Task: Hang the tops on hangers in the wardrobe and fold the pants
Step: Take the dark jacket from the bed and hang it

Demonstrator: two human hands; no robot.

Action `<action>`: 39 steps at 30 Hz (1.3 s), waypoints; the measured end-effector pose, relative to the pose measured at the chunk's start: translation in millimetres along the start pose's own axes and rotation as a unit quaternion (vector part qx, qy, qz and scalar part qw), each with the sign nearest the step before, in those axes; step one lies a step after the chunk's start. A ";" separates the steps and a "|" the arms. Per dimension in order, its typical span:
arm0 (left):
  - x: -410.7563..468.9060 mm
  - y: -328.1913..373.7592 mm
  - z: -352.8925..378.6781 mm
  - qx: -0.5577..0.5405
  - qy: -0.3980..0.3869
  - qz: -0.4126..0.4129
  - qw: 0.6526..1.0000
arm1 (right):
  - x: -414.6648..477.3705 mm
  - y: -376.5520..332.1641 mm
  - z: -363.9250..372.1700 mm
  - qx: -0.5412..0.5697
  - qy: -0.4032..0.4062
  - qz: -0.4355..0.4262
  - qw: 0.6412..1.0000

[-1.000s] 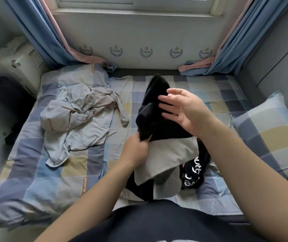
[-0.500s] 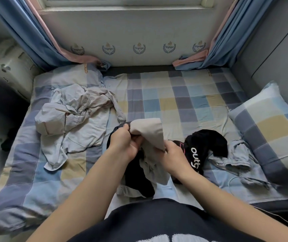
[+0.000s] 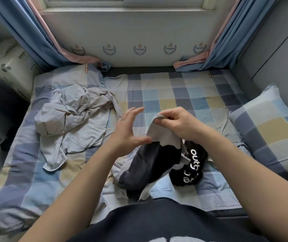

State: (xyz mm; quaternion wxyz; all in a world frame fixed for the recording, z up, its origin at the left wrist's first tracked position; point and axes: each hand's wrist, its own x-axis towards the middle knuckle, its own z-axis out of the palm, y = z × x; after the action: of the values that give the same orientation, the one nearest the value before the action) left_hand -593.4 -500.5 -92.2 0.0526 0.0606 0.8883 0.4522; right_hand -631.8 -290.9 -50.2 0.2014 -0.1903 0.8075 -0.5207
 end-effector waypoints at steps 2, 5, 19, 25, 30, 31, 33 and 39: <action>7.0 5.7 9.2 -0.013 -0.080 0.055 0.995 | 2.5 -6.3 0.1 0.008 -0.022 -0.014 1.000; 10.2 10.9 20.7 -0.095 -0.064 0.033 0.993 | 2.1 -1.1 -5.4 0.015 -0.013 -0.023 1.000; 3.9 16.4 -7.8 -0.362 0.192 -0.036 0.912 | -37.0 158.4 64.2 -0.046 -0.062 0.232 0.970; 2.2 -43.0 -22.5 -0.099 0.179 -0.179 0.962 | -26.9 142.6 41.0 -0.063 0.025 0.164 0.984; -13.2 -49.8 -4.8 0.080 -0.086 -0.216 0.969 | -13.1 71.2 18.6 -0.121 0.002 0.064 0.991; -13.4 -42.0 2.5 0.084 -0.087 -0.167 0.978 | -11.0 56.6 18.6 -0.144 -0.026 0.055 0.988; -11.8 -28.7 17.8 0.066 -0.075 -0.066 0.993 | -9.9 33.2 21.2 -0.174 -0.079 0.046 0.981; -5.6 -26.0 35.3 0.064 -0.071 -0.006 0.995 | -24.2 9.4 18.7 -0.124 -0.066 0.028 0.990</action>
State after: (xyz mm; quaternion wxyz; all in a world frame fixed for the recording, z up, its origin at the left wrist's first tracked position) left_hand -584.2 -488.4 -133.7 0.1143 0.0904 0.9096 0.3891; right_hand -602.5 -289.1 -62.8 0.2440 -0.2250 0.8557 -0.3971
